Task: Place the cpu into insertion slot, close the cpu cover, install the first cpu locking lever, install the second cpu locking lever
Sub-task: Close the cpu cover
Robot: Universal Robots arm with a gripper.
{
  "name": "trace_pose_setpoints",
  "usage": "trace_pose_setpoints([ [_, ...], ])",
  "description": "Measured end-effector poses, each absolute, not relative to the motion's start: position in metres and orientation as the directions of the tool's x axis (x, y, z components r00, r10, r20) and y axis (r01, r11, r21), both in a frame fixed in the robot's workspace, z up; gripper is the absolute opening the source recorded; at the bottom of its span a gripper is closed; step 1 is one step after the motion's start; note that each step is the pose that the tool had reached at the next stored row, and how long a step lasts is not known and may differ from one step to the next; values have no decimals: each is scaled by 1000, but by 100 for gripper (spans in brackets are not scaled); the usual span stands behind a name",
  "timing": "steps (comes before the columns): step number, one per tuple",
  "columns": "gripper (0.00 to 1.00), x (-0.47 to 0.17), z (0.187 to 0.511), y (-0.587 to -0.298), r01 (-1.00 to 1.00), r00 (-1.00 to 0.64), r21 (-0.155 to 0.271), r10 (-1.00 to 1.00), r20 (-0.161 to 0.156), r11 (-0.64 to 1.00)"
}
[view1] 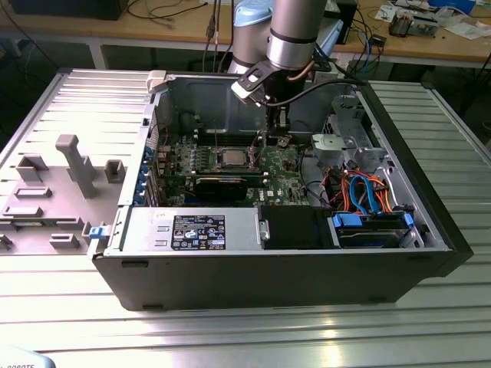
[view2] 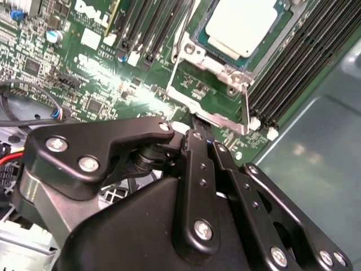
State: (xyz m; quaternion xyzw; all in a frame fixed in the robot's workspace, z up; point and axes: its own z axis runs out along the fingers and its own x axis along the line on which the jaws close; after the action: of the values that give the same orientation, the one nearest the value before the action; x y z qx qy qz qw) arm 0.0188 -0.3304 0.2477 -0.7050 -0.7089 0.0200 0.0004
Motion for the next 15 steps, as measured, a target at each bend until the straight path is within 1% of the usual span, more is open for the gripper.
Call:
trace_pose_setpoints([
  [15,11,12,247,-330,1000,-6,-29,1000,-28,5],
])
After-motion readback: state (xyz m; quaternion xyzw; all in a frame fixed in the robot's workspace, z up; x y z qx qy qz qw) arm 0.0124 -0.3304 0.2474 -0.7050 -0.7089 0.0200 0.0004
